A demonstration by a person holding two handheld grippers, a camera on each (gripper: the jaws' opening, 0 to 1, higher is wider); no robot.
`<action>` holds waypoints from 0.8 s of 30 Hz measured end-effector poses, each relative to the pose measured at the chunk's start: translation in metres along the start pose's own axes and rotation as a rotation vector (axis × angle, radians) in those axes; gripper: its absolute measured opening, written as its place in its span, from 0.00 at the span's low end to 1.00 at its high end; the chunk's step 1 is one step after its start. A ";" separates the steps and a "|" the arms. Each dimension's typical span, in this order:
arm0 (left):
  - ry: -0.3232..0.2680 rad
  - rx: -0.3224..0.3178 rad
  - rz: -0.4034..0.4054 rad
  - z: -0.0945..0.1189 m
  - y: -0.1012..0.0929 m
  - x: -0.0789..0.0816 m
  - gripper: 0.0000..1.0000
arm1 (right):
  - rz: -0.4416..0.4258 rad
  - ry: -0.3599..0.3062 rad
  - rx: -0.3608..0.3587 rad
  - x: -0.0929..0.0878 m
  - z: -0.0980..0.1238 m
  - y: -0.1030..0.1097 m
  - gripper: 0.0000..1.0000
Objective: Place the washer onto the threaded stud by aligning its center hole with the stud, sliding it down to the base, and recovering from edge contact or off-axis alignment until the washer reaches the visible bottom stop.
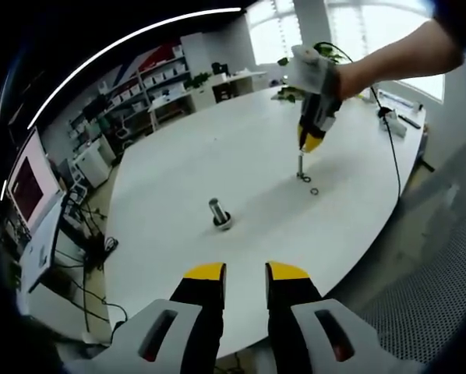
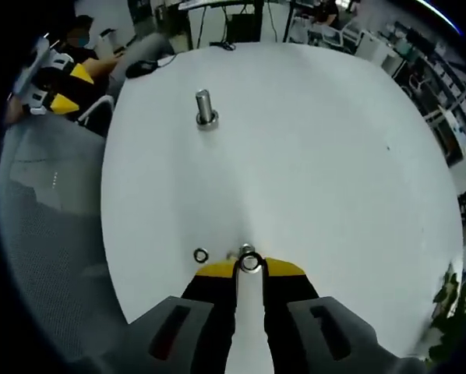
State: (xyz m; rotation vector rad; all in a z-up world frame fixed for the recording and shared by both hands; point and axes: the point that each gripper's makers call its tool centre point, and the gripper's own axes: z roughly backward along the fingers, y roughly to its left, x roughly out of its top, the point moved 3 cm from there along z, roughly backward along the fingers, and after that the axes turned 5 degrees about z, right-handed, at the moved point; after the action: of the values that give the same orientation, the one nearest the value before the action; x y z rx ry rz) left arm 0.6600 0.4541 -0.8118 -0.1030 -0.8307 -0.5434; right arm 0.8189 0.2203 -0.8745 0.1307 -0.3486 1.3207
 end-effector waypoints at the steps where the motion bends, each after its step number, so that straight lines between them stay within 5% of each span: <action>1: 0.001 0.000 0.000 0.000 0.000 0.000 0.18 | 0.002 0.002 0.001 0.001 -0.001 0.001 0.13; 24: 0.006 0.003 0.001 0.000 0.001 -0.001 0.18 | 0.036 0.061 0.027 -0.004 -0.022 -0.002 0.13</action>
State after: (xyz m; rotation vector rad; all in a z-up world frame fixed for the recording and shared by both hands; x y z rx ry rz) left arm 0.6598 0.4553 -0.8127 -0.0983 -0.8254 -0.5416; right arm 0.8237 0.2229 -0.8964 0.1072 -0.2830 1.3627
